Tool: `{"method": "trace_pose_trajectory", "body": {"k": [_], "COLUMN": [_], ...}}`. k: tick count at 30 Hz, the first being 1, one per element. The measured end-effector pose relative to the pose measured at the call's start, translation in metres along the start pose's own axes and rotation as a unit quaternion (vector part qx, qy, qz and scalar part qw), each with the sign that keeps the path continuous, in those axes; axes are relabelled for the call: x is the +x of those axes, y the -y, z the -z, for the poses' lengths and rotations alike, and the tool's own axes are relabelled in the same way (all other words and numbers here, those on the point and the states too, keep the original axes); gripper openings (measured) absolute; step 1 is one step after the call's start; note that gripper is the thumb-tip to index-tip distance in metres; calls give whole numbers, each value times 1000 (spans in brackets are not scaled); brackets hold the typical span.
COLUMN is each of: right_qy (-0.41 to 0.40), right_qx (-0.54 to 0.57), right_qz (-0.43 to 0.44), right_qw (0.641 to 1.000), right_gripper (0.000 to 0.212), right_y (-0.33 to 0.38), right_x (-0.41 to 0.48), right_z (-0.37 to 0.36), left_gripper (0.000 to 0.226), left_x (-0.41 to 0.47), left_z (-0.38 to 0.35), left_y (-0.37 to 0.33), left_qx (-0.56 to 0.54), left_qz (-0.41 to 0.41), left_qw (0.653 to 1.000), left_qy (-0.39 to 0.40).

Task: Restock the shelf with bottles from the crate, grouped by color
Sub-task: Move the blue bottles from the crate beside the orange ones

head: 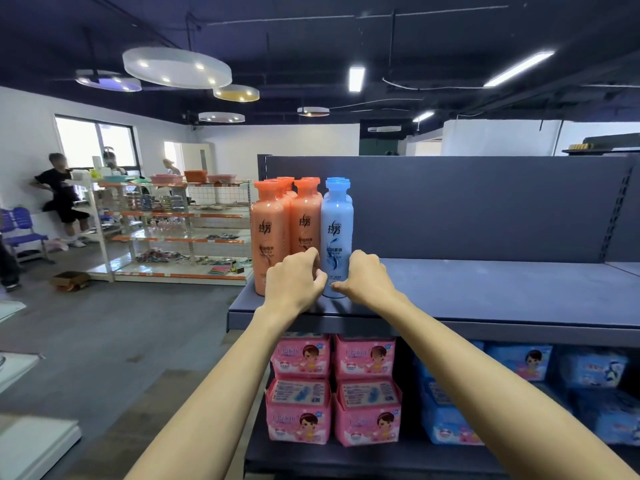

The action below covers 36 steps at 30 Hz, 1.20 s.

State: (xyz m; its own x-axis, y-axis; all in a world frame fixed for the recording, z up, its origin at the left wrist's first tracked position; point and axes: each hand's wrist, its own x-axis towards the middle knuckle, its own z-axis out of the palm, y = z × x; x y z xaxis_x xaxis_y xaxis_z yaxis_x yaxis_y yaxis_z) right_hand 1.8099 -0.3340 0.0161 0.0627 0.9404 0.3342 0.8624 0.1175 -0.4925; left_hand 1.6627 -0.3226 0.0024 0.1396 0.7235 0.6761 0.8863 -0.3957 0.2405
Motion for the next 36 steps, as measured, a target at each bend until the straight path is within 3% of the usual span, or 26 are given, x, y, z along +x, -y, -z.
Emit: {"method": "trace_pose_trajectory", "body": {"k": [9, 14, 25, 32, 36], "right_qy": [-45, -57, -76, -119, -89], "right_qx": [7, -1, -77, -60, -22], "right_qz": [20, 14, -16, 31, 26], "right_qw": [999, 998, 994, 991, 995], "right_gripper": [30, 38, 46, 49, 49], "right_y": [-13, -24, -62, -108, -152], "right_x": [-10, -13, -31, -107, -154], "right_z": [19, 22, 54, 48, 26], "left_gripper": [13, 12, 12, 7, 5], "left_x": [12, 18, 6, -78, -145], "left_z": [20, 23, -5, -40, -79], "left_y": [-16, -42, -85, -128, -144], "left_qx": [-19, -30, -65, -218, -271], "left_qz": [29, 2, -33, 27, 76], "left_qw": [997, 996, 997, 975, 960], "left_qy": [-74, -89, -39, -30, 19]}}
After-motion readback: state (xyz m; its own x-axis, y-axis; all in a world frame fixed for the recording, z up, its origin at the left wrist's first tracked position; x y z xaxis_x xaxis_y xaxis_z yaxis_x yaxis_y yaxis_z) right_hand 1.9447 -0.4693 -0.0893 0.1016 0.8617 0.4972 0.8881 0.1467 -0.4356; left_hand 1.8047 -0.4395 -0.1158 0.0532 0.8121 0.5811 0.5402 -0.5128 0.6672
